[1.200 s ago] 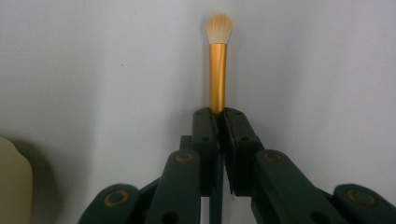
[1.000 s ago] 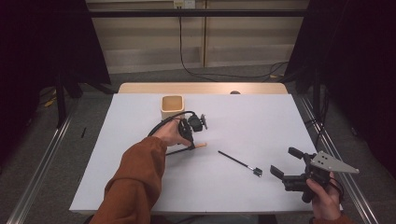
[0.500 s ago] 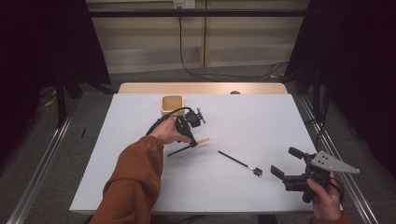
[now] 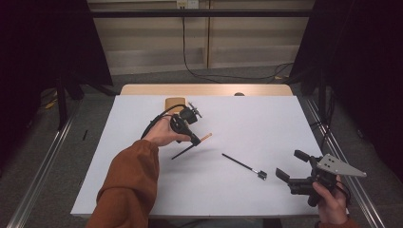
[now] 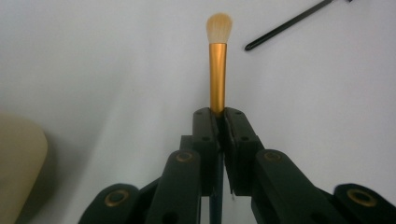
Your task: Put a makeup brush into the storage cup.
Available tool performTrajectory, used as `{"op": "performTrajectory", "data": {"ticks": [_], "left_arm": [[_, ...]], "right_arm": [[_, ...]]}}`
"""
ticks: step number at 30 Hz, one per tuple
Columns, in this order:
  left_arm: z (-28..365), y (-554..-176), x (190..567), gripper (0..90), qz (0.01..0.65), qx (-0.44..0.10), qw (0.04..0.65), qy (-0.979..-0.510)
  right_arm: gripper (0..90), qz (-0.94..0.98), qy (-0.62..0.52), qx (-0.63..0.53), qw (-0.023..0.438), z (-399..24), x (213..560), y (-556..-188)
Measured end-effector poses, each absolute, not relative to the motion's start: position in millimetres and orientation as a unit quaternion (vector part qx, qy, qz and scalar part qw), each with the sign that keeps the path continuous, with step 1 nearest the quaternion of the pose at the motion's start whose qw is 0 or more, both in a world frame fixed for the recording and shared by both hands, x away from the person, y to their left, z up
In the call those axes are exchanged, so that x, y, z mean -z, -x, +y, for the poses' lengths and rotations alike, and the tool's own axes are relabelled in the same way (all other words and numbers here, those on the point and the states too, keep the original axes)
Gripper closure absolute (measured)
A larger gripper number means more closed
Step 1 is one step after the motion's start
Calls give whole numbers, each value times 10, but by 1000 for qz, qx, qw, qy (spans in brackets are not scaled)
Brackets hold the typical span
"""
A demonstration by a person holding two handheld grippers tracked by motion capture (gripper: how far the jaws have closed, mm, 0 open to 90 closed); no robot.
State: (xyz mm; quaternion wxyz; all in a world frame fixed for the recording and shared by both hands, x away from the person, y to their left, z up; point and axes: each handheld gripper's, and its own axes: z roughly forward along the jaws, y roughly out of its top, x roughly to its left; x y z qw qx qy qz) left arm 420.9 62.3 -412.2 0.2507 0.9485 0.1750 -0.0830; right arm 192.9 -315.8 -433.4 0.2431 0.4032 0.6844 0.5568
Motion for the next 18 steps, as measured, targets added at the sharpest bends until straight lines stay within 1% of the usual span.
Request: {"op": "performTrajectory", "data": {"ticks": [5, 7, 8, 14, 15, 17, 18], "left_arm": [[714, -4173, 4110, 840, 181, 73, 269, -943], [732, -4157, 4088, 840, 183, 62, 278, -941], [739, -4153, 4084, 840, 182, 65, 286, -939], [768, -4137, 4056, 840, 203, 49, 320, -924], [776, -4144, 4043, 840, 205, 35, 319, -925], [789, -4154, 4030, 840, 208, 37, 330, -920], [792, -4149, 4015, 840, 211, 28, 333, -918]], "right_arm": [[1, 683, -405, -556, 245, -3167, 4337, -1929], [0, 683, -404, -557, 244, -3163, 4335, -1925], [0, 683, -404, -557, 245, -3162, 4333, -1923], [0, 683, -404, -557, 245, -3166, 4335, -1925], [0, 682, -405, -557, 245, -3165, 4334, -1924], [0, 684, -404, -556, 244, -3167, 4337, -1926], [0, 684, -404, -557, 242, -3162, 4336, -1924]]}}
